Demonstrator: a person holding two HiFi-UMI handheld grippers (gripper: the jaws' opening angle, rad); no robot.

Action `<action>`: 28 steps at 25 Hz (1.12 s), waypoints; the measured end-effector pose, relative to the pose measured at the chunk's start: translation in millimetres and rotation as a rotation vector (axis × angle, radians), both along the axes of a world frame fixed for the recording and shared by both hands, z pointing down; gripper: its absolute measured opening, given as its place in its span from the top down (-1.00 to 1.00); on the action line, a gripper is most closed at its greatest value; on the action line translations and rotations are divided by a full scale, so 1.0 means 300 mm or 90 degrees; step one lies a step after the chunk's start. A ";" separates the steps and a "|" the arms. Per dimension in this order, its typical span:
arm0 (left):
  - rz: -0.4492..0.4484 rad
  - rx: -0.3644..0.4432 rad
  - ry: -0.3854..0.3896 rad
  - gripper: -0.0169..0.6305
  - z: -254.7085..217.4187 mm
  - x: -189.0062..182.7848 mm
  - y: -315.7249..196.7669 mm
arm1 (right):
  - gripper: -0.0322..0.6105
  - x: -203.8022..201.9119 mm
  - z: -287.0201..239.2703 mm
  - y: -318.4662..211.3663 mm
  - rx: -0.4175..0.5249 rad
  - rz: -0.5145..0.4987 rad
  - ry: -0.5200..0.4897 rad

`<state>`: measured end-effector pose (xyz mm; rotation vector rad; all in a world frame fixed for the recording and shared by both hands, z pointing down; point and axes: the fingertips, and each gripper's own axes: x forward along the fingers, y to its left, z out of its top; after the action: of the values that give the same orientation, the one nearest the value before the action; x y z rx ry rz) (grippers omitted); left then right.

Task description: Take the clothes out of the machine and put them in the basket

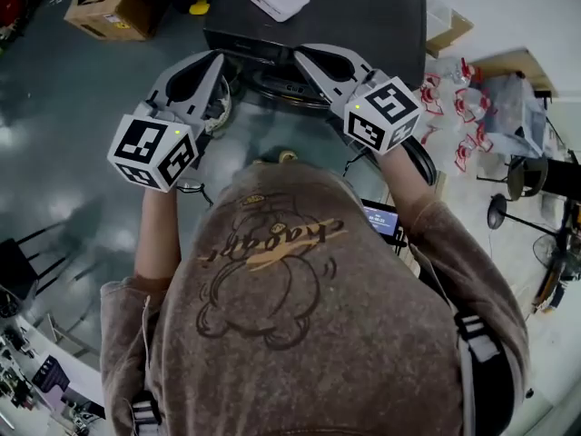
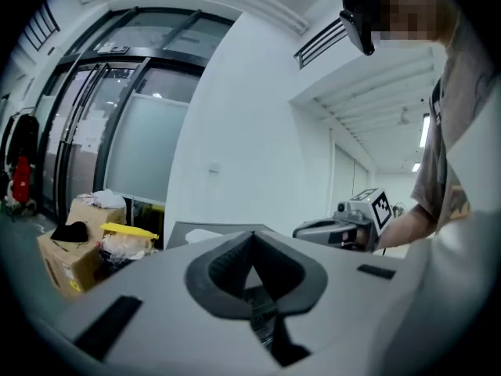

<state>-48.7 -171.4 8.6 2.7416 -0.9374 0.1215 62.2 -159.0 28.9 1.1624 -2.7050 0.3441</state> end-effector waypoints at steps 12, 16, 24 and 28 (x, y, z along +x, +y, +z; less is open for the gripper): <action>0.018 0.036 0.029 0.92 0.029 0.122 0.085 | 0.91 0.147 0.015 0.059 0.032 0.061 -0.016; 0.013 0.039 0.027 0.92 0.062 0.153 0.082 | 0.91 0.174 0.036 0.049 0.038 0.067 -0.026; -0.035 0.040 0.029 0.92 0.140 0.136 0.022 | 0.91 0.181 0.099 0.002 0.041 0.077 -0.028; -0.067 0.023 0.033 0.92 0.195 0.107 -0.014 | 0.91 0.169 0.138 -0.020 0.033 0.073 -0.032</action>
<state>-16.5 -175.6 67.2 2.7073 -1.0760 0.0152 112.8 -165.0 70.4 1.3456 -2.7115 0.3253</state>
